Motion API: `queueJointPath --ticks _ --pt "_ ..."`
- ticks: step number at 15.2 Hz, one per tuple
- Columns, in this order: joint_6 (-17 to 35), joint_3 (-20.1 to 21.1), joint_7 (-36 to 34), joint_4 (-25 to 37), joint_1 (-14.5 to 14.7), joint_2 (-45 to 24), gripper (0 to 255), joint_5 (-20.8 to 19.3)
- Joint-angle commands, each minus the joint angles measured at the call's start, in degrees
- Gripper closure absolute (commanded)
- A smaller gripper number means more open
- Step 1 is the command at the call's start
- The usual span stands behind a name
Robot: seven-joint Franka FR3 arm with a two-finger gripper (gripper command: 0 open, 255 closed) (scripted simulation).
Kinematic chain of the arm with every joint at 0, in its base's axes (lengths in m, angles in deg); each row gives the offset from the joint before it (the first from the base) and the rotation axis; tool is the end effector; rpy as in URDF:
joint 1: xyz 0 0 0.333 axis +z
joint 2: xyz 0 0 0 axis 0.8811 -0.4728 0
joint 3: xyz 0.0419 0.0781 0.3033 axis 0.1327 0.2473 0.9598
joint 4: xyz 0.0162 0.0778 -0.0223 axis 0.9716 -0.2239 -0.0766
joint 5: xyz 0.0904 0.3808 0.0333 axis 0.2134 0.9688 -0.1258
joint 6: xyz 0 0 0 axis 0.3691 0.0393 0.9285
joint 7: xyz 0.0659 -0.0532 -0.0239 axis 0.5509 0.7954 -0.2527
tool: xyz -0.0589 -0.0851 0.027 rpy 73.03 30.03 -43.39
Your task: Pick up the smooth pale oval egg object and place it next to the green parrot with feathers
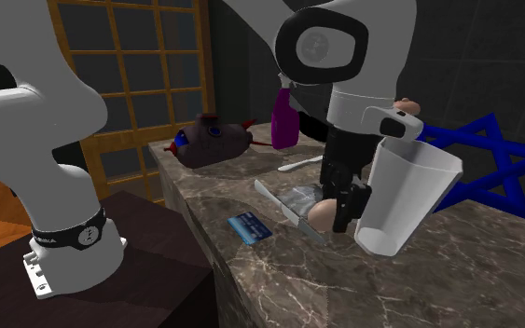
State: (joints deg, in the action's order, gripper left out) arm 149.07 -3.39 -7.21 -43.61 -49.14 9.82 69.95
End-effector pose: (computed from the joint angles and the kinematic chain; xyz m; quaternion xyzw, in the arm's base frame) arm 0.4873 0.2248 0.3306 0.9522 0.3014 -0.0449 0.0212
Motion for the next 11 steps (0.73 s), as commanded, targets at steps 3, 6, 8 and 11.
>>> queueJointPath --ticks 3,6,8,11 --pt "-2.65 0.05 0.46 1.05 -0.09 1.58 255 0.53" --pt "-4.84 0.08 0.78 2.03 -0.12 2.82 255 0.92" --pt "-6.3 0.09 0.98 2.75 -0.15 3.59 255 1.15" --pt "-8.51 0.1 1.25 3.92 -0.18 4.66 255 1.47"
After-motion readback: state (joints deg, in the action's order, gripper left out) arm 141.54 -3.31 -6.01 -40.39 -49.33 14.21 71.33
